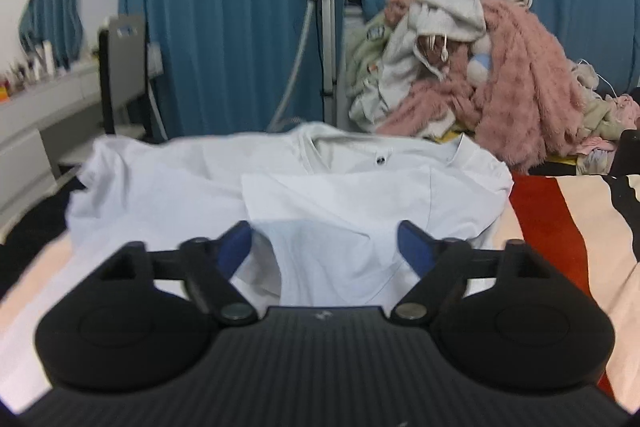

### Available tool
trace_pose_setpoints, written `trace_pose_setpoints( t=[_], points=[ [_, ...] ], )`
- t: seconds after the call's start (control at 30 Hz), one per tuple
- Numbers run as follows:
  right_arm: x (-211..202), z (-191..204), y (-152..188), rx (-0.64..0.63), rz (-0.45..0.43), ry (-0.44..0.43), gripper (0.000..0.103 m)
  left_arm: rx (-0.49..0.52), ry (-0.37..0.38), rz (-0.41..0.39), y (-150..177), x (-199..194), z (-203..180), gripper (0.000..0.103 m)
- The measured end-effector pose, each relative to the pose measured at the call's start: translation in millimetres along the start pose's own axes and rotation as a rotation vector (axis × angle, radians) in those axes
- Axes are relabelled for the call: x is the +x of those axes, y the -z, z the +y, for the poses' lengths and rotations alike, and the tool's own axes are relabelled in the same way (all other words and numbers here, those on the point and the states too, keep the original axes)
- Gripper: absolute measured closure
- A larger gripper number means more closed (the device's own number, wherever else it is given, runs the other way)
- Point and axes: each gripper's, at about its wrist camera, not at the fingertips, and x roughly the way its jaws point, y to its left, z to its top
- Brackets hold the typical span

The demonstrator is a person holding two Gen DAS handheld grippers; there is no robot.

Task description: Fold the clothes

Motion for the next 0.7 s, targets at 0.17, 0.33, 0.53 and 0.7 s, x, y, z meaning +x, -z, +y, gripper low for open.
trace_pose_setpoints(
  t=[0.17, 0.33, 0.53, 0.7],
  points=[
    [-47.4, -4.0, 5.2, 0.025, -0.041, -0.025, 0.02, 0.036, -0.033, -0.118, -8.6, -27.2, 3.3, 0.02],
    [-109.8, -4.1, 22.5, 0.062, -0.086, -0.04, 0.02, 0.078, -0.116, -0.245, -22.6, -58.4, -5.9, 0.016],
    [-194.2, 1.4, 46.5, 0.091, -0.15, -0.054, 0.02, 0.023, -0.116, -0.29, -27.2, -83.0, -8.4, 0.015],
    [-263.5, 3.4, 78.5, 0.144, -0.184, -0.043, 0.021, 0.089, -0.129, -0.353, -18.3, -93.0, -33.1, 0.014]
  ],
)
